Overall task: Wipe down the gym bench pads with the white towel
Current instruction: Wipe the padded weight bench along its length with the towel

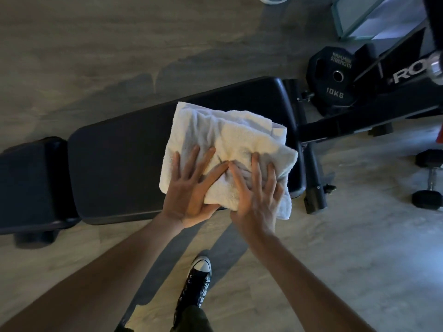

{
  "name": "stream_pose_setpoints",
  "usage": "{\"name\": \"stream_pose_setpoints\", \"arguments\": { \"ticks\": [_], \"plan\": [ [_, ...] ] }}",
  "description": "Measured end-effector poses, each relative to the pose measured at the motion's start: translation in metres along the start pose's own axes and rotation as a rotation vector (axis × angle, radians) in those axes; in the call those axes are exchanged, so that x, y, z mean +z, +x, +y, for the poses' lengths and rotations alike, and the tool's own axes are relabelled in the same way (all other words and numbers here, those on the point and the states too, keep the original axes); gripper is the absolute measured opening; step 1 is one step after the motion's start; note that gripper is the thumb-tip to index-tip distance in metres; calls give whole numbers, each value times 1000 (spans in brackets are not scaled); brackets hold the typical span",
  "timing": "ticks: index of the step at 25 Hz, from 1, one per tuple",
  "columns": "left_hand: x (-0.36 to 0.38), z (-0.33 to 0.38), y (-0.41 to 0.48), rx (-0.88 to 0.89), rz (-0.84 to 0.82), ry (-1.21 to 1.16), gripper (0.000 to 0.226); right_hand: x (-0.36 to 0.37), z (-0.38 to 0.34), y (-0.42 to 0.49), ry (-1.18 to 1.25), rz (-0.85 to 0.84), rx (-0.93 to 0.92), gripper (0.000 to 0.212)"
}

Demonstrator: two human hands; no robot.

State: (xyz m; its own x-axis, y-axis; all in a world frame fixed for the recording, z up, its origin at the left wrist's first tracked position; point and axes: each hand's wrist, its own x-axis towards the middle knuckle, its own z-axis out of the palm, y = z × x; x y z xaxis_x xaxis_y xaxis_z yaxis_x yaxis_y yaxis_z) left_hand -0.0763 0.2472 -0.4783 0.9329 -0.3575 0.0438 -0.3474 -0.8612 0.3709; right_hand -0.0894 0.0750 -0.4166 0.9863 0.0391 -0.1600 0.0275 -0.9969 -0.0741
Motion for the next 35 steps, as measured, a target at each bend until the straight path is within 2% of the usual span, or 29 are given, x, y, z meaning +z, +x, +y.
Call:
{"name": "stream_pose_setpoints", "arguments": {
  "ticks": [5,10,13,15,19,22,35],
  "plan": [
    [-11,-17,14,-137,-57,-7,86,-11,-8,52,-51,-43,-159,101],
    [-30,-30,95,-354,-153,-149,82,-49,1,155,-90,-116,-313,78],
    [-38,-34,131,-425,-269,-192,83,-66,3,195,-109,-178,-325,71],
    [-38,-32,126,-405,-285,-160,81,-64,4,191,-92,-194,-319,72],
    [-30,-19,89,-325,-208,-56,80,-48,8,148,-21,-118,-296,77],
    [-26,-18,68,-290,-207,8,82,-38,4,125,-9,-114,-275,86],
    [-23,-19,-10,-273,-193,7,87,-18,-26,54,-27,-195,-233,106]
  ]
}}
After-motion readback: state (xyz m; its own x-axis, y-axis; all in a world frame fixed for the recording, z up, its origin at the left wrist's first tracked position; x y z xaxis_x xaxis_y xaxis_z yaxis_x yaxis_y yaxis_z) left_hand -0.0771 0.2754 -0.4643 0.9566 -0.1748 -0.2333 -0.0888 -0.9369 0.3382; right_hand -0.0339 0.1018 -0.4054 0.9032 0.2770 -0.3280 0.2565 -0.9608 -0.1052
